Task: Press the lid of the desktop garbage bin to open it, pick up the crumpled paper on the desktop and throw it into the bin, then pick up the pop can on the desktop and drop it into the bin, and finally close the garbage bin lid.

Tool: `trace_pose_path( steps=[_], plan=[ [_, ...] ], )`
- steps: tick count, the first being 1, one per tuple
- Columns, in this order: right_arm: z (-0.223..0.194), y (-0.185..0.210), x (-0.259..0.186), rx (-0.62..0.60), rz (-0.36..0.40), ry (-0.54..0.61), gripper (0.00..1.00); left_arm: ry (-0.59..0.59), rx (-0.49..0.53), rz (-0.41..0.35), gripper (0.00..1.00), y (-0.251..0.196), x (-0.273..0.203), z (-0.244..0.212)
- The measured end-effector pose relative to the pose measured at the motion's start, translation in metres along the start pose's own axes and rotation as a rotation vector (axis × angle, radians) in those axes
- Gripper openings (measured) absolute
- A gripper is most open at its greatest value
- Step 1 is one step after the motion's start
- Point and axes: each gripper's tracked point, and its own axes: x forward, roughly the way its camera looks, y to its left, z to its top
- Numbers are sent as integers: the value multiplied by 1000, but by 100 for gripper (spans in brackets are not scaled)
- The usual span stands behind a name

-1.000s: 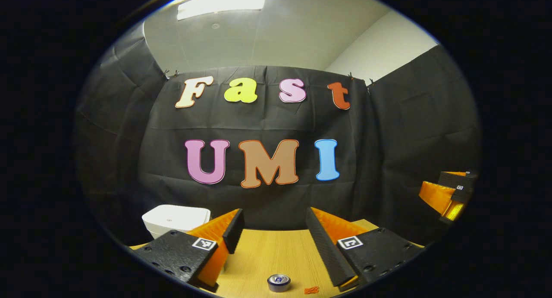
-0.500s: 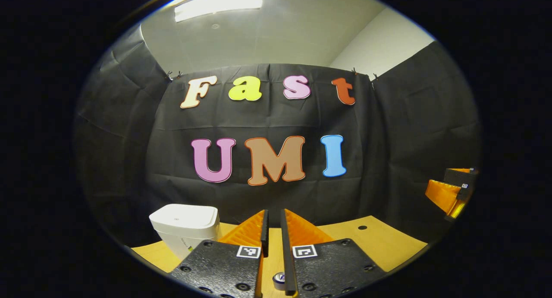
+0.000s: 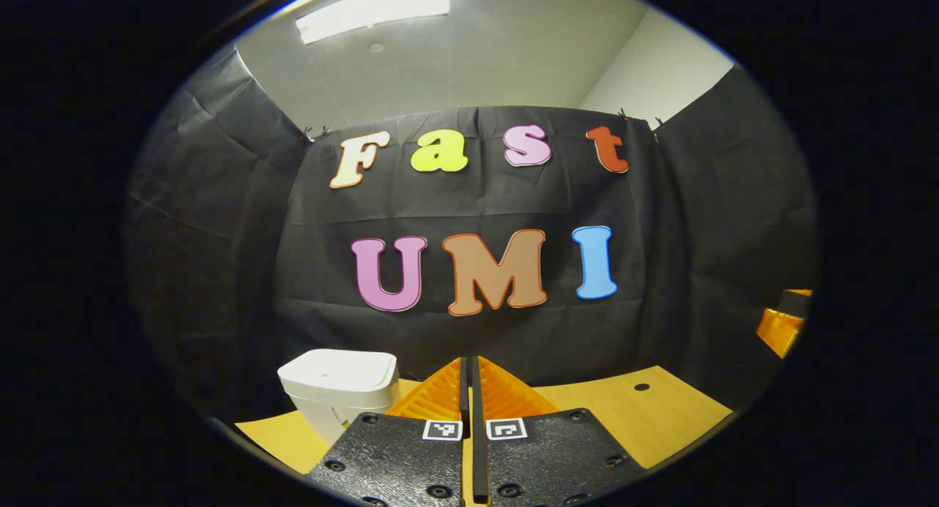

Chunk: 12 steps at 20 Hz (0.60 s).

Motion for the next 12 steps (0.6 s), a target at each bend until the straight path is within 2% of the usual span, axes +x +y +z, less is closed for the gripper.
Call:
trace_pose_path(
  steps=[7,12],
  plan=[
    [3,4,15,5,-80,-12,99,-29,-6,107,0,89,61,8],
    [-4,25,26,0,-128,11,99,45,-3,167,0,155,101,-33]
  ],
)
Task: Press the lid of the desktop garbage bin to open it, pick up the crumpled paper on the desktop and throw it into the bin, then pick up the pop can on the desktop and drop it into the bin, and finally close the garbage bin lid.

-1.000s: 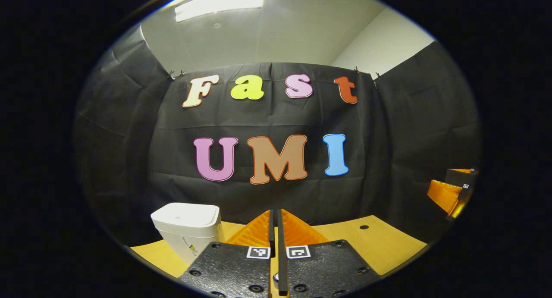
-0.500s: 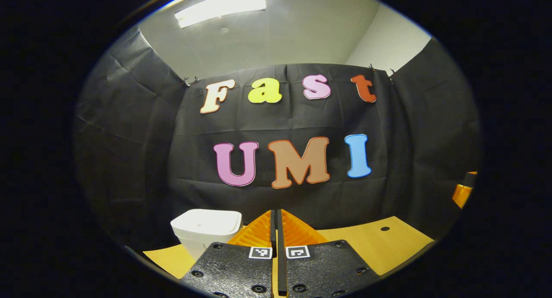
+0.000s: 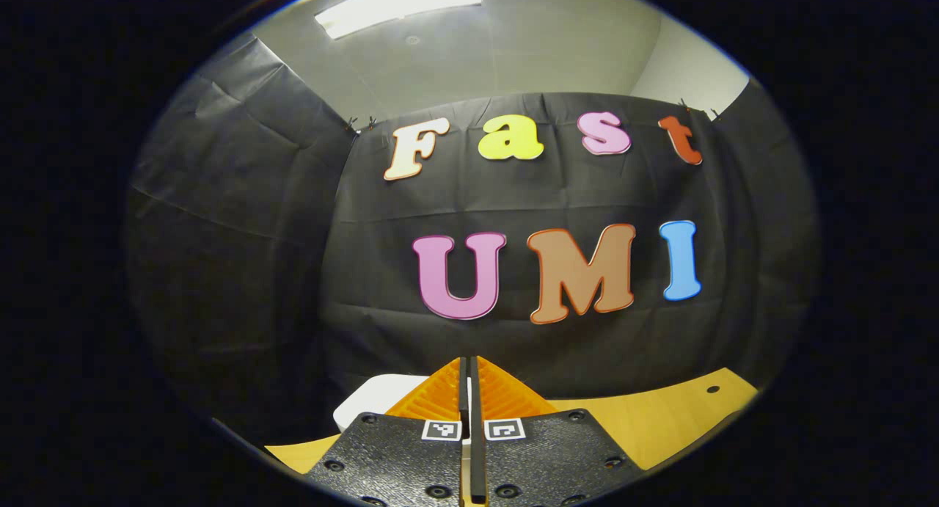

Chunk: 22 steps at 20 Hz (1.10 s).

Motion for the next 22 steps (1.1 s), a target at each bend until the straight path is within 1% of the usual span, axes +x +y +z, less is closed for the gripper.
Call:
trace_pose_path(
  steps=[4,8,10,12,14,15,16,17,18,20,22],
  plan=[
    [-4,19,7,-40,-6,16,98,85,-27,34,0,31,30,-43],
    [-7,26,12,-62,-19,27,98,154,-42,36,0,41,44,-75],
    [-10,29,13,-65,-21,40,98,187,-35,30,0,42,46,-91],
    [-12,31,14,-69,-22,47,98,215,-53,-6,0,34,47,-100],
    [-10,32,14,-76,-20,48,98,259,-69,-34,0,27,45,-122],
    [-11,33,15,-82,-18,49,98,254,-54,-28,0,29,44,-124],
    [-11,34,15,-89,-16,51,98,211,-47,-20,0,32,44,-117],
    [-12,34,17,-94,-14,55,98,223,-58,-6,2,32,43,-122],
    [-13,35,17,-98,-11,59,98,209,-72,5,0,32,44,-121],
    [-16,40,18,-97,-2,72,98,221,-65,-8,0,28,42,-125],
    [-16,46,18,-92,14,74,99,218,-35,-14,0,27,43,-129]
  ],
)
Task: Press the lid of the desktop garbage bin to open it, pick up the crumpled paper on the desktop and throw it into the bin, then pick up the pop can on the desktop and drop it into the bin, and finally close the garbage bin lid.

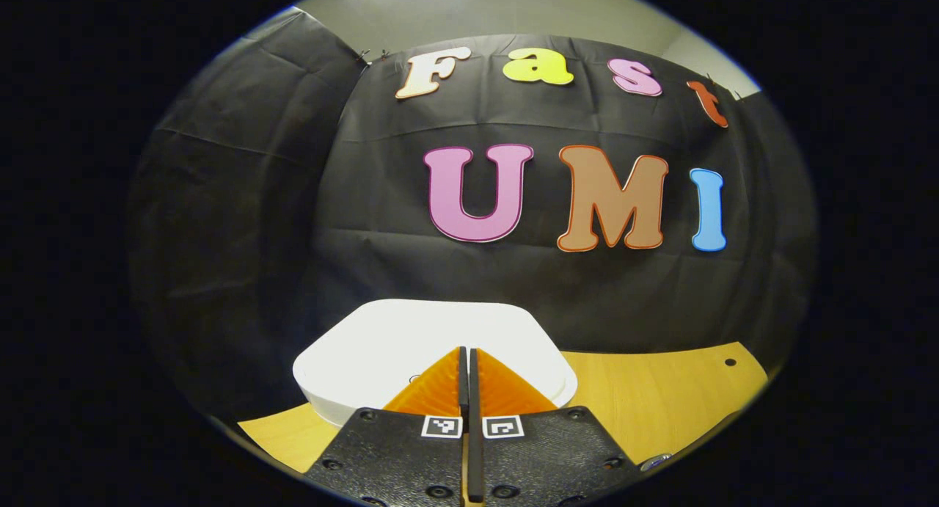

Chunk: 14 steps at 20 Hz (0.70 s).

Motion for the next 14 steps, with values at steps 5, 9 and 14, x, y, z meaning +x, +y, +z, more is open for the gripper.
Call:
trace_pose_path(
  steps=[5,9,14],
  plan=[
    [18,12,0,4,31,-60,99,-82,122,15,0,-4,-3,21],
    [22,17,2,22,48,-73,99,-207,99,-40,33,-16,-28,66],
    [20,27,6,35,82,-70,99,-279,72,-81,72,-20,-72,95]
  ],
)
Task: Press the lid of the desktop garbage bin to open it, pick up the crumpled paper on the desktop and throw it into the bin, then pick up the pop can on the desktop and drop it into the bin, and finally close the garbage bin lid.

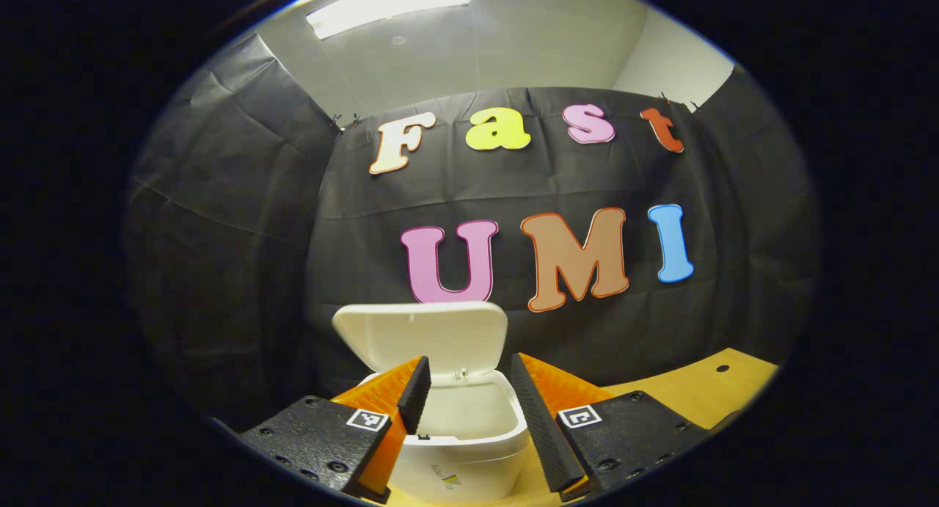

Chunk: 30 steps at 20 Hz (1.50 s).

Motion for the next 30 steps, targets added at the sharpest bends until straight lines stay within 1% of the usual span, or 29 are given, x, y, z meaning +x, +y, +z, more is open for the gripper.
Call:
trace_pose_path(
  steps=[2,5,6,7,8,9,10,11,12,13,14,15,16,20,23,24,30],
  plan=[
    [-5,6,3,4,20,12,99,-20,-26,-6,83,-2,-18,11],
    [-23,19,12,7,56,52,99,-44,-43,-19,94,-5,-47,27],
    [-32,23,15,8,66,72,99,-52,-50,-26,90,-6,-56,31],
    [-44,27,17,6,75,97,99,-56,-56,-32,90,-8,-64,34],
    [-56,32,20,2,85,127,99,-58,-61,-36,94,-10,-72,36],
    [-71,36,21,-5,96,160,99,-57,-65,-38,94,-10,-81,35],
    [-85,40,23,-12,107,195,99,-52,-68,-41,90,-11,-88,35],
    [-102,45,24,-17,119,234,99,-45,-69,-41,90,-12,-93,33],
    [-119,49,26,-20,131,275,99,-37,-71,-42,94,-12,-99,32],
    [-137,54,24,-21,142,317,99,-31,-70,-46,90,-14,-105,30],
    [-153,58,23,-23,151,359,99,-24,-67,-47,94,-14,-109,28],
    [-171,61,21,-25,161,400,99,-17,-61,-42,90,-12,-112,26],
    [-187,65,21,-30,168,439,99,-10,-61,-38,94,-9,-115,25],
    [-246,74,15,-70,199,578,99,8,-72,-20,94,-1,-127,21],
    [-278,80,12,-106,215,650,99,23,-68,-4,94,7,-131,19],
    [-291,82,9,-111,219,679,99,27,-65,0,90,10,-132,18],
    [-355,84,-10,-120,228,863,100,54,-51,26,90,24,-136,10]
  ],
)
